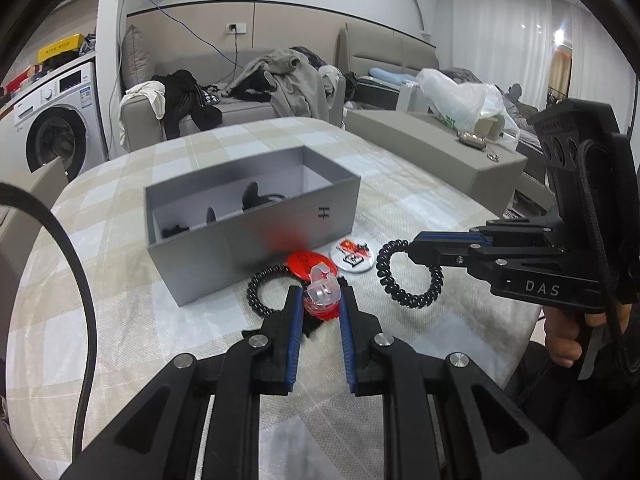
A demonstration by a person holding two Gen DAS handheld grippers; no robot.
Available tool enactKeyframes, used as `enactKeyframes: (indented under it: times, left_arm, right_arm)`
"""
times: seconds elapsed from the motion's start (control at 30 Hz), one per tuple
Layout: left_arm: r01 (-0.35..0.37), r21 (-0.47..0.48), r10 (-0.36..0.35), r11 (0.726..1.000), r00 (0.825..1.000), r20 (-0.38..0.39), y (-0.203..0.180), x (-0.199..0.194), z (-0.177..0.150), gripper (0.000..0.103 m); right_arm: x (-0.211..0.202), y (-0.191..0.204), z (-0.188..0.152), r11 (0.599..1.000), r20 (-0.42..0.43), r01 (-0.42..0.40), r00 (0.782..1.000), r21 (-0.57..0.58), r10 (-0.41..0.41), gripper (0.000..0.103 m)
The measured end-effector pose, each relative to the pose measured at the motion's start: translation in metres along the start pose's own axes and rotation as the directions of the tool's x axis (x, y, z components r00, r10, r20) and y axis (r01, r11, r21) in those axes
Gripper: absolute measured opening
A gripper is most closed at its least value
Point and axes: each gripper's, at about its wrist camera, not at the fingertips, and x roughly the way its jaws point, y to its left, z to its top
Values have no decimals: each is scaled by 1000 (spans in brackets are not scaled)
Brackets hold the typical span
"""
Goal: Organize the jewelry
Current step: 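Grasp the clear-and-red hair clip with the left tool while the right tool holds the bracelet, then lower the hair clip and bracelet into the grey box and open both tools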
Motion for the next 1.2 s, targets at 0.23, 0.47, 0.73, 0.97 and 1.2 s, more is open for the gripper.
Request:
enactKeyframes:
  times: [0.23, 0.47, 0.73, 0.97, 1.2]
  left_arm:
    - [-33, -38, 35, 999, 997, 63, 11, -9, 20, 13]
    - [-83, -46, 87, 995, 991, 101, 18, -10, 36, 13]
    - [-128, -63, 136, 990, 982, 134, 35, -6, 56, 13]
    - [-134, -124, 149, 983, 982, 116, 57, 6, 52, 13]
    - [-146, -150, 160, 978, 983, 89, 67, 12, 47, 13]
  right_arm:
    - [-17, 8, 24, 1000, 89, -9, 996, -5, 9, 8]
    - [-22, 10, 54, 1000, 162, -23, 987, 10, 21, 8]
    - [-15, 8, 87, 998, 198, -46, 979, 42, 37, 8]
    - [4, -4, 94, 994, 199, -62, 979, 96, 41, 8]
    - [23, -22, 87, 984, 146, -73, 988, 162, 49, 8]
